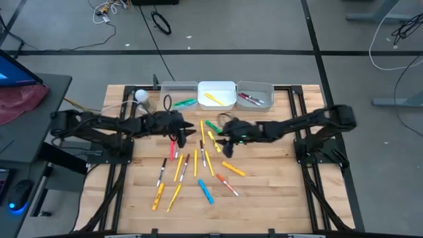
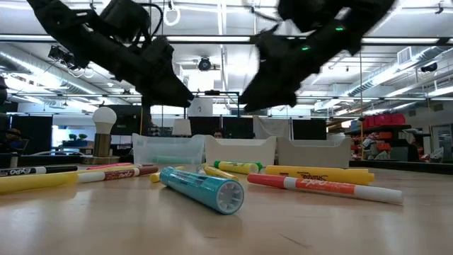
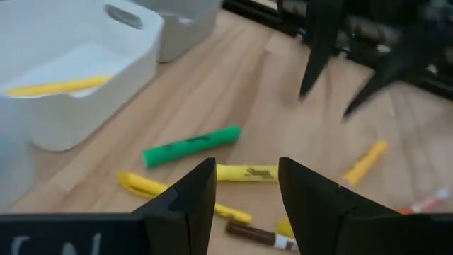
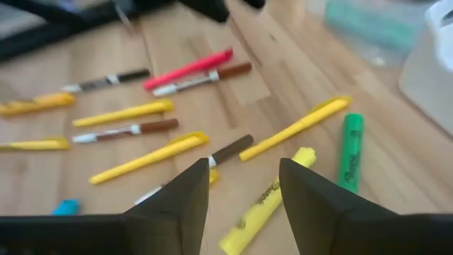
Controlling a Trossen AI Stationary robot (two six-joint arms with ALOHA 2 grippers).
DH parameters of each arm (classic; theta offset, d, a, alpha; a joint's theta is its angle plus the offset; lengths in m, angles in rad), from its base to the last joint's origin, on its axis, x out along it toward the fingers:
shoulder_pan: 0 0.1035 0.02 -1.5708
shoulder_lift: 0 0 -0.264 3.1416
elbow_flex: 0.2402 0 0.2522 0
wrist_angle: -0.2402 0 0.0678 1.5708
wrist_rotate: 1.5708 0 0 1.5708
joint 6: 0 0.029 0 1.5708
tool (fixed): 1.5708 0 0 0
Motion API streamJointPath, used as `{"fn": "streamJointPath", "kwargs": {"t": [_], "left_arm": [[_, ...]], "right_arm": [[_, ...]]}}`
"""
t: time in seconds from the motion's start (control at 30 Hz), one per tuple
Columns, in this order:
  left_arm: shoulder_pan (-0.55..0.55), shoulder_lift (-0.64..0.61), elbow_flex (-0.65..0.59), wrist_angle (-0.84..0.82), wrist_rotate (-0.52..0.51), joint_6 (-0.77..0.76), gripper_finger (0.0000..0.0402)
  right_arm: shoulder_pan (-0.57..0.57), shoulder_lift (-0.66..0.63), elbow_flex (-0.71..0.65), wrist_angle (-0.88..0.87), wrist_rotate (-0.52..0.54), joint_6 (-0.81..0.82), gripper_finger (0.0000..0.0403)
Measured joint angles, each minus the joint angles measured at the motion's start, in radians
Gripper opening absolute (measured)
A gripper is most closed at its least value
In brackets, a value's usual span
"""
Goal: Pick & Place Markers
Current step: Put the yellow pen into the white bin
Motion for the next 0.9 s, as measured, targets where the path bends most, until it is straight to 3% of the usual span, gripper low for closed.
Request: {"fn": "streamJointPath", "kwargs": {"t": [0.2, 0.43, 0.63, 0.9], "left_arm": [[-0.029, -0.058, 0.003, -0.021, -0.126, 0.047, 0.0160], [-0.028, -0.083, 0.003, -0.053, -0.138, 0.078, 0.0160], [-0.029, -0.083, 0.003, -0.080, -0.138, 0.077, 0.0161], [-0.029, -0.083, 0.003, -0.078, -0.138, 0.077, 0.0161]], "right_arm": [[-0.039, 0.247, 0.323, -0.266, 0.000, 0.034, 0.0189], [-0.090, 0.449, 0.576, -0.461, 0.000, 0.058, 0.0201], [-0.121, 0.534, 0.625, -0.477, 0.001, 0.061, 0.0193], [-0.134, 0.555, 0.626, -0.458, 0.001, 0.054, 0.0151]]}}
